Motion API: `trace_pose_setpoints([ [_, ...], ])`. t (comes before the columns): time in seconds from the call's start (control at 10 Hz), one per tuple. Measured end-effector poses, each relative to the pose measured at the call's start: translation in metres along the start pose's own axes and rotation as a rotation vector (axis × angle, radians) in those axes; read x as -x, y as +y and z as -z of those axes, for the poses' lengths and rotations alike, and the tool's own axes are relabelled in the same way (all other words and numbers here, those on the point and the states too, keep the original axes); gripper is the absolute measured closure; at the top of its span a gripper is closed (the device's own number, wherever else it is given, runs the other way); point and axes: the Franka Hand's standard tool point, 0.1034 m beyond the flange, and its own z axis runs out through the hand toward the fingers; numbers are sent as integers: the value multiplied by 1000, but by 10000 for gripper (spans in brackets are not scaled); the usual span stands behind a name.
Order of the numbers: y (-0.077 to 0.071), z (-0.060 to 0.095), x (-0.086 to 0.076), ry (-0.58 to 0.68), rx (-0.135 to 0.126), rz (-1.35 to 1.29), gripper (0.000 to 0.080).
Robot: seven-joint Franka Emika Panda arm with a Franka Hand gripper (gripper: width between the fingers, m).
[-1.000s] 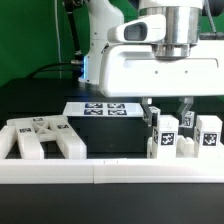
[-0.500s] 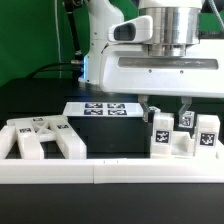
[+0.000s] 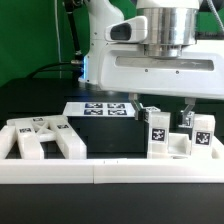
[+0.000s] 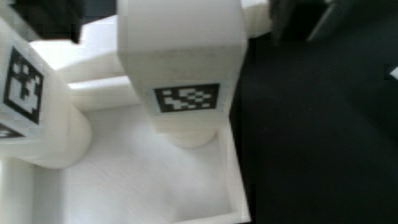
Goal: Assemble chair
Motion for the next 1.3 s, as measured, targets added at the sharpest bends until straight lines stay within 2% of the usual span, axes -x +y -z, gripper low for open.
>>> trace_pose_setpoints([
  [0.1, -2, 7, 0, 8, -7, 6, 176],
  [0.2, -1, 10, 4, 13, -10, 10, 157],
  [0.4, -5, 15, 15, 61, -25, 28, 151],
  [0.6, -5, 12, 31, 87, -29, 56, 150],
  [1.0, -5, 12, 31, 92, -30, 59, 150],
  [1.3, -2, -3, 48, 143, -35, 97, 150],
])
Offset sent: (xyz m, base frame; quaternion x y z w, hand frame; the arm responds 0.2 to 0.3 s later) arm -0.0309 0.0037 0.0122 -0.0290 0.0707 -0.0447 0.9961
